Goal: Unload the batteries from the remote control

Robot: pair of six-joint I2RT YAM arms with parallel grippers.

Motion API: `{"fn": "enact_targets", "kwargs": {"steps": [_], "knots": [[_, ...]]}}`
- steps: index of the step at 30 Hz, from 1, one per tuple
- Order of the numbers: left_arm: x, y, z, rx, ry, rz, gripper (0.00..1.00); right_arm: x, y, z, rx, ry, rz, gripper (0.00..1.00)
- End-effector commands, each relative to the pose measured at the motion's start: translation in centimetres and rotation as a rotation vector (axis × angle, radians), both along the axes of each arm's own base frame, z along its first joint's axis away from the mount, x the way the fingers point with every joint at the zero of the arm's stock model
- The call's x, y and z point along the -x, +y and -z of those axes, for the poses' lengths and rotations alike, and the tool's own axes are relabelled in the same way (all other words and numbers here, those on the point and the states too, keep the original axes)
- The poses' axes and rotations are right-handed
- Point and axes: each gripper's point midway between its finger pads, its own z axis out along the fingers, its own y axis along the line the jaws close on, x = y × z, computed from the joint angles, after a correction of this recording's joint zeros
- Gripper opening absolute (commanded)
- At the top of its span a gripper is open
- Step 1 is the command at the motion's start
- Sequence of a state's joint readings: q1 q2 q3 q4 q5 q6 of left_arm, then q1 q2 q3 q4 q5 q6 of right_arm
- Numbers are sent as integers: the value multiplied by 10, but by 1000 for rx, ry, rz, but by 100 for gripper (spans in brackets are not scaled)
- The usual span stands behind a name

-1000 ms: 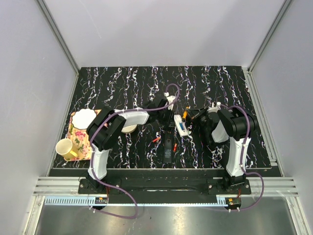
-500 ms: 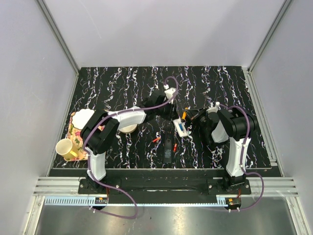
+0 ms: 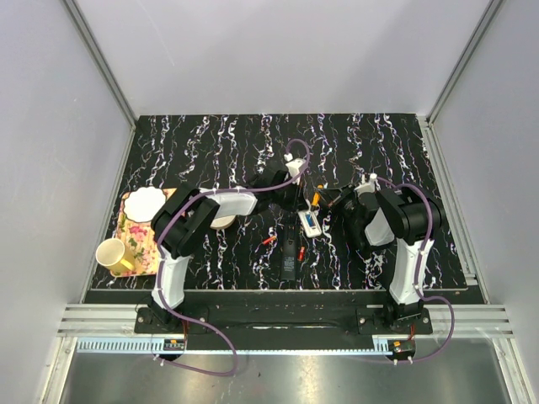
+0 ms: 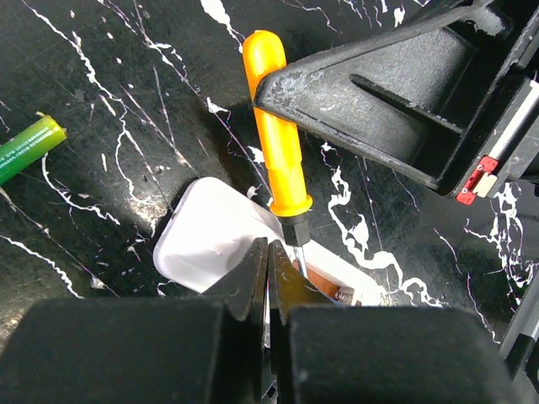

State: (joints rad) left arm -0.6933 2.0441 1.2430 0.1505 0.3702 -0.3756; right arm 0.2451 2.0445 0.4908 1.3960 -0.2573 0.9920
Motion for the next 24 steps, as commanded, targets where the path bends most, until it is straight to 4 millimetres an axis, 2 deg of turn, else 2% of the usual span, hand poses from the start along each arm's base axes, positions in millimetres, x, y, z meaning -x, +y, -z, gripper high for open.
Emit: {"fn": "enact_targets", "kwargs": {"steps": [1,11,20,24], "knots": [[15,16,40,-56,78,-17,0,6,14,-43,-32,-159,-86,0],[12,27,42,-115,99,-56,0,14,18,-41,-97,-102,-107,0],[16,29,44,-122,117,-57,0,11,23,-55,-168,-106,-121,0],[17,30,45,-124,120,-56,0,11,24,-53,-188,-92,-124,0]]}}
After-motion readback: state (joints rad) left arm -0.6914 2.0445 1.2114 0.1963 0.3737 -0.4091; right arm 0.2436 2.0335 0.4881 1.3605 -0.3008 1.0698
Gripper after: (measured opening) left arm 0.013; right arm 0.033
